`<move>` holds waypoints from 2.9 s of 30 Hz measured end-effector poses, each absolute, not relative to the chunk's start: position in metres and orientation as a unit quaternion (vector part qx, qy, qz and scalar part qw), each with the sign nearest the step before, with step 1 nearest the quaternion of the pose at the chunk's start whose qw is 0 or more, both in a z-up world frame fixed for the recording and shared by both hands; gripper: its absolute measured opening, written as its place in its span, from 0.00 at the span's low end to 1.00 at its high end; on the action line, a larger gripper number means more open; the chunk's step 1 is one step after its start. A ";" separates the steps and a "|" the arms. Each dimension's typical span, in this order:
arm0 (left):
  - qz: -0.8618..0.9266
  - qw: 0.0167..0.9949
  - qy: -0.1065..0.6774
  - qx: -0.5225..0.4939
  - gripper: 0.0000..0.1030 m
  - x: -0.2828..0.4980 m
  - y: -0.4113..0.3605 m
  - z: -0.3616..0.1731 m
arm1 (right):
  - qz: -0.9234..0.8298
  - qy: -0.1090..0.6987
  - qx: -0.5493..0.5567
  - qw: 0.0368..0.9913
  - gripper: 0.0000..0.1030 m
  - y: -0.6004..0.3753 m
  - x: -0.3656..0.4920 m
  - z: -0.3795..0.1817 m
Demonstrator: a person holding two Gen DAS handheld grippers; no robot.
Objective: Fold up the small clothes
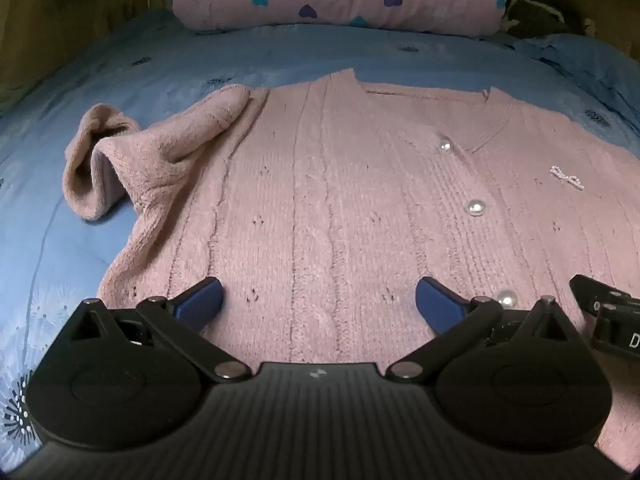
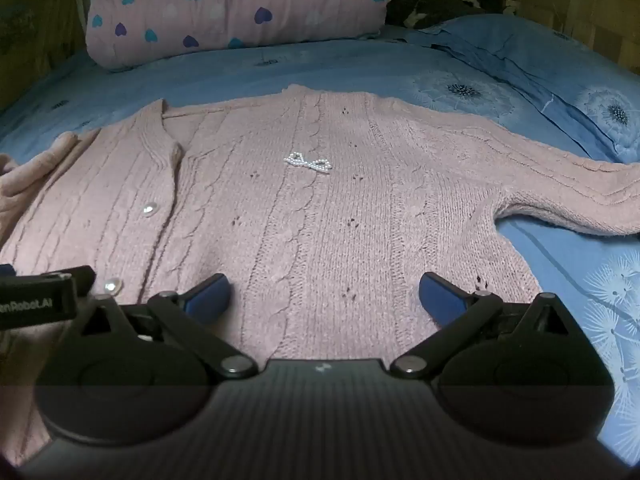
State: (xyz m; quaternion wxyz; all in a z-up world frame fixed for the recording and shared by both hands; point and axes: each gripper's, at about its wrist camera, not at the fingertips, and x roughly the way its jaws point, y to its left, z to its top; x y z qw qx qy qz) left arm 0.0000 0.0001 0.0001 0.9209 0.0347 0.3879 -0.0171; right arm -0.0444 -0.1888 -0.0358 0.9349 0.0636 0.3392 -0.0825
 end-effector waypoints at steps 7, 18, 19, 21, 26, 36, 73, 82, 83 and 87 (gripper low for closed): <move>-0.017 0.922 0.386 0.031 1.00 0.000 0.002 -0.001 | -0.082 0.339 0.065 0.935 1.00 -0.189 -0.044 -0.036; -0.016 0.923 0.383 0.033 1.00 -0.004 0.001 -0.002 | -0.082 0.339 0.065 0.935 1.00 -0.188 -0.044 -0.036; -0.016 0.923 0.383 0.032 1.00 -0.006 0.002 -0.002 | -0.082 0.339 0.065 0.935 1.00 -0.188 -0.044 -0.036; -0.016 0.923 0.383 0.032 1.00 -0.006 0.002 -0.002 | -0.082 0.339 0.065 0.935 1.00 -0.188 -0.044 -0.036; -0.016 0.922 0.385 0.031 1.00 -0.002 0.000 -0.003 | -0.082 0.339 0.065 0.935 1.00 -0.189 -0.044 -0.036; -0.016 0.922 0.385 0.030 1.00 -0.002 0.000 -0.003 | -0.082 0.339 0.065 0.935 1.00 -0.188 -0.044 -0.036; -0.014 0.918 0.394 0.031 1.00 0.003 0.000 0.000 | -0.075 0.335 0.081 0.936 1.00 -0.193 -0.046 -0.036; -0.024 0.913 0.408 0.023 1.00 0.006 0.003 0.004 | -0.056 0.352 0.094 0.930 1.00 -0.202 -0.051 -0.023; -0.027 0.912 0.409 0.021 1.00 0.006 0.003 0.005 | -0.058 0.351 0.108 0.928 1.00 -0.208 -0.053 -0.020; -0.036 0.909 0.415 0.019 1.00 0.005 0.003 0.007 | -0.079 0.345 0.155 0.922 1.00 -0.237 -0.061 -0.004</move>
